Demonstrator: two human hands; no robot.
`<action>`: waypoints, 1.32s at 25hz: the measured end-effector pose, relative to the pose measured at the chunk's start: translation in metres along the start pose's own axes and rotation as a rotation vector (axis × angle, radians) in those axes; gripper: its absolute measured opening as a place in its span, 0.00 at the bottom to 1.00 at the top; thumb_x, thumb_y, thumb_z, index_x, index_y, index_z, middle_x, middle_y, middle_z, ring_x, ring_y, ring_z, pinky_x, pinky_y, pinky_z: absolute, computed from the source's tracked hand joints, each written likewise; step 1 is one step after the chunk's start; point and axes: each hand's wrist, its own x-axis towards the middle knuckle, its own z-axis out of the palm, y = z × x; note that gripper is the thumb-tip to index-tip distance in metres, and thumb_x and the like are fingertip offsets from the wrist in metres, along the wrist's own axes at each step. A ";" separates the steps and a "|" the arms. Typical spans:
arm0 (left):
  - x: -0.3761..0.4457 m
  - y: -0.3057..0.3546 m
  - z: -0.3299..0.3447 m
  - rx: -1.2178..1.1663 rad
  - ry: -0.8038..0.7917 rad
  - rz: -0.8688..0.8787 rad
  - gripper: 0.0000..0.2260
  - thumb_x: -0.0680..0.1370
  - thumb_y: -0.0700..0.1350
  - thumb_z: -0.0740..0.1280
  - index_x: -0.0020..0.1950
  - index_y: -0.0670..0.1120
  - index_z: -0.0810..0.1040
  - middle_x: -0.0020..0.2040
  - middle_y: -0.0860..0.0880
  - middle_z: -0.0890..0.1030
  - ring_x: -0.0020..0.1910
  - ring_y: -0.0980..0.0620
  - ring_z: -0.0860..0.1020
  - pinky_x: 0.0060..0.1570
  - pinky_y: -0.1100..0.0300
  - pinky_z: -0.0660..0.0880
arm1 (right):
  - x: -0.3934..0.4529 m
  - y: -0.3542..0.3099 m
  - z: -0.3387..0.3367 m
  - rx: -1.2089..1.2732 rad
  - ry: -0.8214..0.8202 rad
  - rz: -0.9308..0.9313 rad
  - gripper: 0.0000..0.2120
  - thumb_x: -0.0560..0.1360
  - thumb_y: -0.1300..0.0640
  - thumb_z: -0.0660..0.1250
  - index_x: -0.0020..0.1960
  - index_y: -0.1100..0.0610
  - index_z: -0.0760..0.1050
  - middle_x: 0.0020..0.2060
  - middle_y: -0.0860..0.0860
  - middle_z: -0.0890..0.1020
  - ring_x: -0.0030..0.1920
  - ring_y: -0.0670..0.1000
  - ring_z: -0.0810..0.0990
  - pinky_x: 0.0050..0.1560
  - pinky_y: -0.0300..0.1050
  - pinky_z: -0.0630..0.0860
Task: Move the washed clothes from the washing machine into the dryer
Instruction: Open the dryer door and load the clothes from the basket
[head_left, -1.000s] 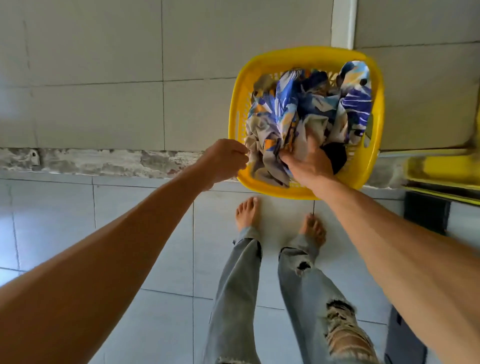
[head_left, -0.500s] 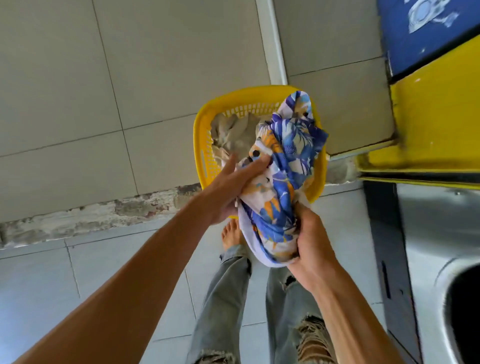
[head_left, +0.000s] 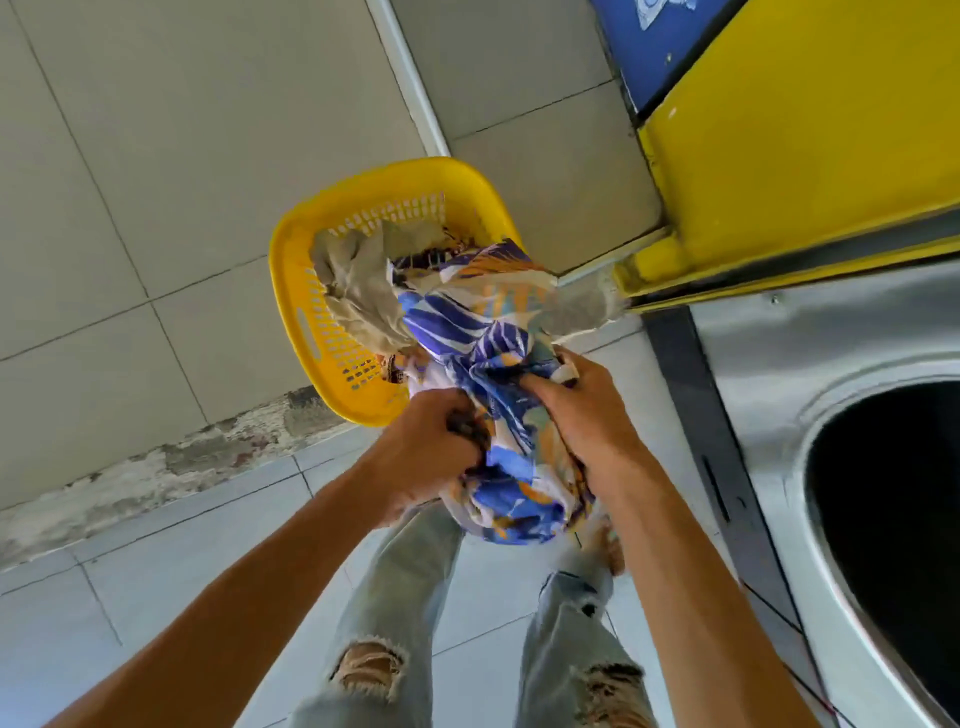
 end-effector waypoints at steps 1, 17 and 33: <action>-0.001 -0.003 -0.003 -0.111 0.086 -0.025 0.13 0.69 0.27 0.66 0.37 0.45 0.77 0.33 0.54 0.80 0.35 0.57 0.77 0.37 0.65 0.73 | -0.005 0.003 -0.007 0.006 0.068 -0.034 0.06 0.72 0.59 0.73 0.42 0.49 0.83 0.35 0.44 0.86 0.36 0.41 0.83 0.39 0.39 0.78; -0.007 0.110 0.452 0.387 -0.298 0.377 0.10 0.80 0.50 0.60 0.45 0.47 0.76 0.51 0.42 0.81 0.55 0.42 0.78 0.42 0.58 0.66 | -0.156 0.183 -0.401 -0.214 0.955 -0.172 0.10 0.69 0.60 0.64 0.47 0.64 0.78 0.37 0.48 0.78 0.35 0.32 0.75 0.35 0.21 0.66; 0.025 0.000 0.223 0.264 -0.087 -0.042 0.12 0.78 0.37 0.65 0.59 0.49 0.79 0.54 0.44 0.84 0.40 0.57 0.84 0.38 0.64 0.78 | -0.075 0.192 -0.274 -0.529 0.291 -0.196 0.12 0.75 0.60 0.66 0.57 0.53 0.81 0.53 0.47 0.84 0.54 0.47 0.81 0.53 0.38 0.77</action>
